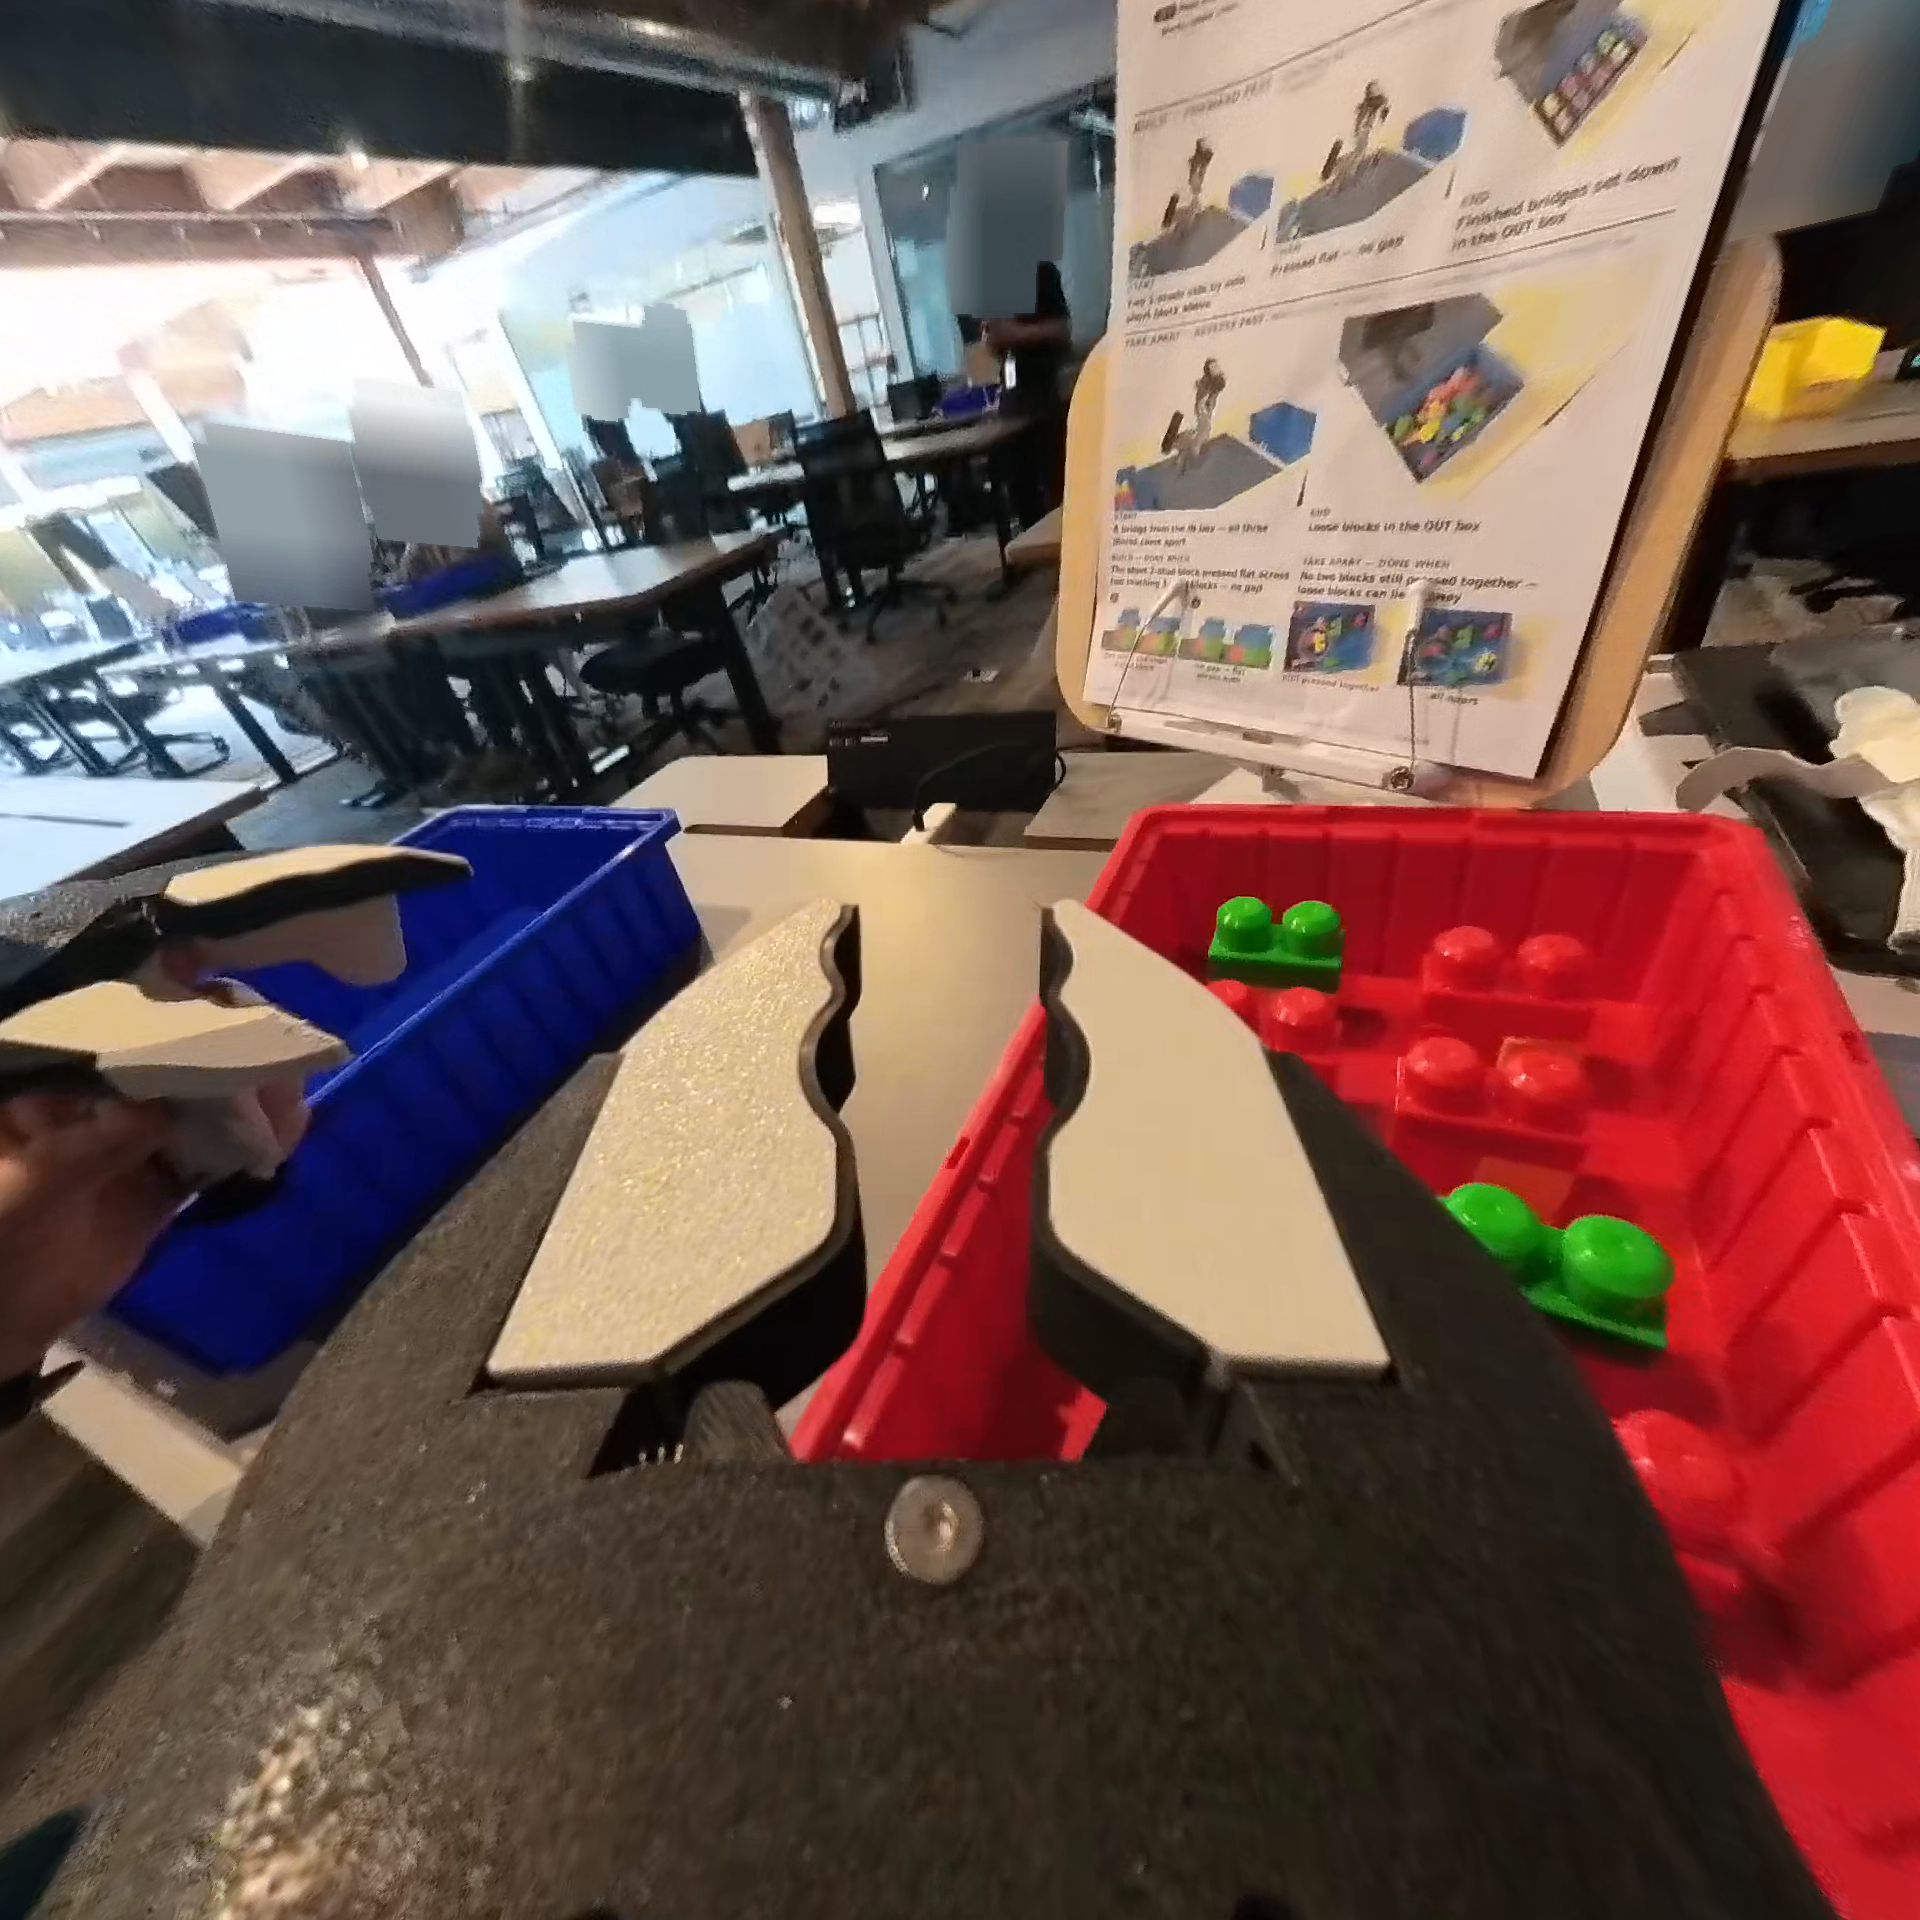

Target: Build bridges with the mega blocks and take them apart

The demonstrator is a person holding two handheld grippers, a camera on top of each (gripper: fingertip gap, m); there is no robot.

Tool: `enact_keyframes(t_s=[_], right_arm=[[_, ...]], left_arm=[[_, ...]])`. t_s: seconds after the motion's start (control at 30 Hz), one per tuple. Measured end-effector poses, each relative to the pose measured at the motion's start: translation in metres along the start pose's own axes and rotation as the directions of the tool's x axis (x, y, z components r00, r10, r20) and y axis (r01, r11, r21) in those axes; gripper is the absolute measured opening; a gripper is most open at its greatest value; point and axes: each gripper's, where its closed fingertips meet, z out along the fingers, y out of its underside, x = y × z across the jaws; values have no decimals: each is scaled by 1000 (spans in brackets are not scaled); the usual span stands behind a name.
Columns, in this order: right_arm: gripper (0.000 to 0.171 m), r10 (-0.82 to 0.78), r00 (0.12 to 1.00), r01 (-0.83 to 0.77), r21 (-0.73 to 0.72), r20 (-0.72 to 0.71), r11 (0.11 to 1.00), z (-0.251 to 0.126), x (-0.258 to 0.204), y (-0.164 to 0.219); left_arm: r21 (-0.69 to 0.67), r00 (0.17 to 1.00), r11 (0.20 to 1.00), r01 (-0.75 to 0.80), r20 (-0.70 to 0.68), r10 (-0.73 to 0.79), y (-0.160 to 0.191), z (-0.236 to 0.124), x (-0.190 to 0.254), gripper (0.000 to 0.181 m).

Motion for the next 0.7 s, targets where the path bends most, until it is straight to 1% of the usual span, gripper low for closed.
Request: enact_keyframes(t_s=[0.07,0.13,0.2,0.37,0.6,0.7], right_arm=[[32,-12,1000,12,18,-6,1000,3,0,5],[32,-40,999,40,-48,5,998,5,-3,13],[32,-45,999,45,-41,12,998,2,-5,12],[31,47,990,-44,-21,135,999,9,-24,12],[32,64,982,-63,-12,179,998,16,-34,12],[32,76,976,-78,1,205,997,17,-37,9]], left_arm=[[4,1000,1000,4,-10,-4,3,0,1,98],[7,1000,1000,9,-18,-9,7,-1,0,98],[10,999,1000,23,-26,-22,11,-1,-1,98],[18,997,998,61,-42,-60,16,-3,0,98],[80,997,994,70,-47,-66,10,-16,-1,97],[73,995,994,79,-59,-75,15,-15,0,97]])
